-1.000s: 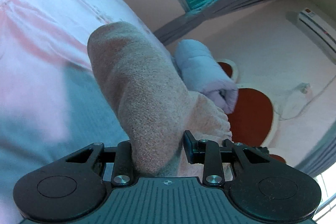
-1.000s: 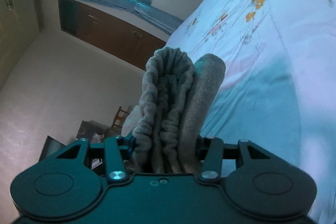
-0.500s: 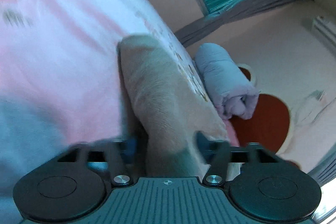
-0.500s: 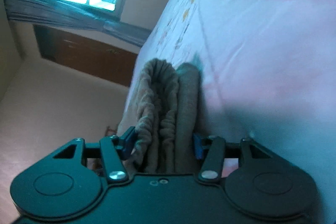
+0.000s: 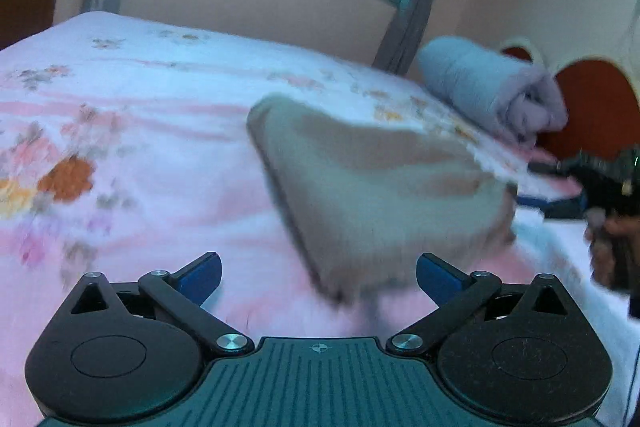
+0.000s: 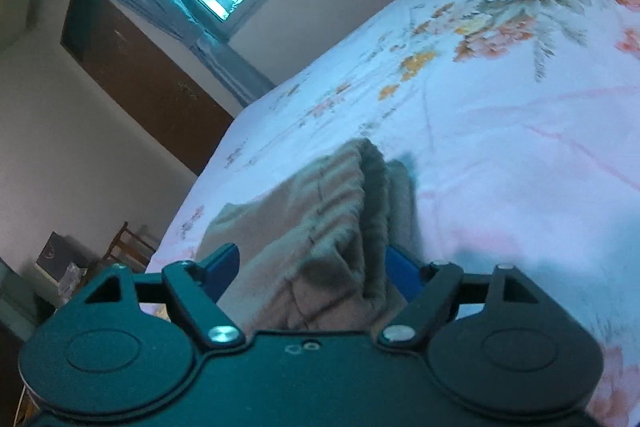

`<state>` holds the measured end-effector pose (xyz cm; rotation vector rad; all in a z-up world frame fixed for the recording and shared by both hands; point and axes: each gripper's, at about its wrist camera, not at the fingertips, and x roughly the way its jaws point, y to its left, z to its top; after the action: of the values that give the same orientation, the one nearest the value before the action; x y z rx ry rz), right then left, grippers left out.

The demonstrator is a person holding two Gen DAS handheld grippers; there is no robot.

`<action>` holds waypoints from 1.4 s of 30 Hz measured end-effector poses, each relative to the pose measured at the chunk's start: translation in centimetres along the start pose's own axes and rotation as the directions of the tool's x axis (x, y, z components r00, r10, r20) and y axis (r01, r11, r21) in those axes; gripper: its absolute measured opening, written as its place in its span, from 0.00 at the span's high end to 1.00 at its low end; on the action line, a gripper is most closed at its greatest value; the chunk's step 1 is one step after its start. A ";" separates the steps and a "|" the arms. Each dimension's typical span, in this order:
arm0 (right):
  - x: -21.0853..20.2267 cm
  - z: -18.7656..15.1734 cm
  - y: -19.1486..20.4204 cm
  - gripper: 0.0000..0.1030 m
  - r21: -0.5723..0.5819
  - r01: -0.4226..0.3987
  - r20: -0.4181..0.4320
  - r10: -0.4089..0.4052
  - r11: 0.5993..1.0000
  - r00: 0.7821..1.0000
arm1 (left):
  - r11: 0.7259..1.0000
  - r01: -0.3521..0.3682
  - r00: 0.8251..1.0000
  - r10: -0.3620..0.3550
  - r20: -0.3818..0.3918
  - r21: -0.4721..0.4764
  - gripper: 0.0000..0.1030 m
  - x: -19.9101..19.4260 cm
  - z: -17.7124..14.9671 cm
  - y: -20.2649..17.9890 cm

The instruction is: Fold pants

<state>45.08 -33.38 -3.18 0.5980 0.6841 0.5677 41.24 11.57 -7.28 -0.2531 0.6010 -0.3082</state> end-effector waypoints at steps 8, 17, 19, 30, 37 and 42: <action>1.4 -2.1 -1.0 0.27 0.089 0.059 0.000 -0.059 0.994 0.998 | 0.935 -0.347 0.933 0.352 -0.078 0.076 0.00 2.8 -1.2 -3.7; 2.4 -3.4 1.9 0.24 0.016 0.135 0.053 -0.135 0.991 0.989 | 0.871 -0.465 0.884 0.465 -0.042 -0.161 0.00 3.5 -2.2 -2.4; 2.8 -3.1 1.6 0.23 0.016 0.227 0.032 -0.227 0.974 0.973 | 0.877 -0.443 0.896 0.443 -0.044 -0.185 0.00 3.0 -2.8 -1.4; 2.1 -2.2 -0.1 0.24 -0.015 0.315 -0.034 -0.315 0.949 0.948 | 0.906 -0.412 0.911 0.405 -0.079 -0.099 0.00 0.4 -3.3 -0.8; -1.0 -2.1 3.9 0.24 -0.101 0.214 0.117 -0.202 0.972 0.972 | 0.896 -0.392 0.913 0.407 0.033 -0.211 0.00 -3.4 -1.1 -0.9; 4.1 -4.1 9.4 0.15 -0.437 0.403 0.144 -0.380 0.804 0.914 | 0.891 -0.448 0.894 0.447 -0.032 -0.066 0.00 2.0 1.1 -3.5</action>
<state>42.15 -22.93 -1.17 0.0155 0.5772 0.3038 42.73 7.77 -6.27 -0.1732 0.6681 0.1598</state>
